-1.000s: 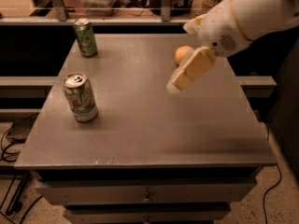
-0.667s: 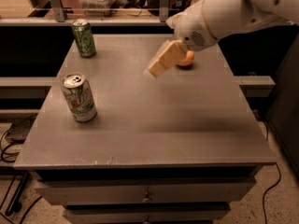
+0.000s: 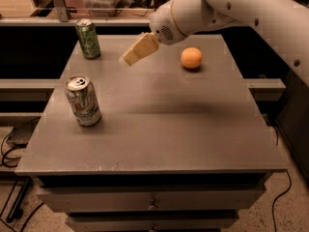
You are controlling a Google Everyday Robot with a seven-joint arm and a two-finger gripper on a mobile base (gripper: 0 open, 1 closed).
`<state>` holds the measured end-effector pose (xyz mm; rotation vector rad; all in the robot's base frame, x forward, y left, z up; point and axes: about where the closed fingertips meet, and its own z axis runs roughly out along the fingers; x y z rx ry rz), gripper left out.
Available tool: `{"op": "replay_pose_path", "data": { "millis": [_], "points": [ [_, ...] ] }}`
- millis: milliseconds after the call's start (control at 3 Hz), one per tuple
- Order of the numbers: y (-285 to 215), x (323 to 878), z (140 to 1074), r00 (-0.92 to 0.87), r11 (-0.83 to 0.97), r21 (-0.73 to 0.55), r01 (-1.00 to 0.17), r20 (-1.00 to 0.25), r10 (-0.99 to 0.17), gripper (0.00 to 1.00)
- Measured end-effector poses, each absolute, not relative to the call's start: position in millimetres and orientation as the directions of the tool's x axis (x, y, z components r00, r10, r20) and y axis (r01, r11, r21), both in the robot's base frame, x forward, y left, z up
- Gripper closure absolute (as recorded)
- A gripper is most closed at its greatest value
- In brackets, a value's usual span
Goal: Knock green can over
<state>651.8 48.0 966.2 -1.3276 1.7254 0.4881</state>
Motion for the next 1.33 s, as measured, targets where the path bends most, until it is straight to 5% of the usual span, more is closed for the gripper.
{"op": "replay_pose_path", "data": {
  "millis": [1000,1333],
  "points": [
    [92,704,951,-0.077,0.406,-0.171,-0.897,-0.846,-0.527,0.0],
    [109,722,942,-0.064,0.436,-0.144,-0.888,-0.902,-0.428,0.0]
  ]
}}
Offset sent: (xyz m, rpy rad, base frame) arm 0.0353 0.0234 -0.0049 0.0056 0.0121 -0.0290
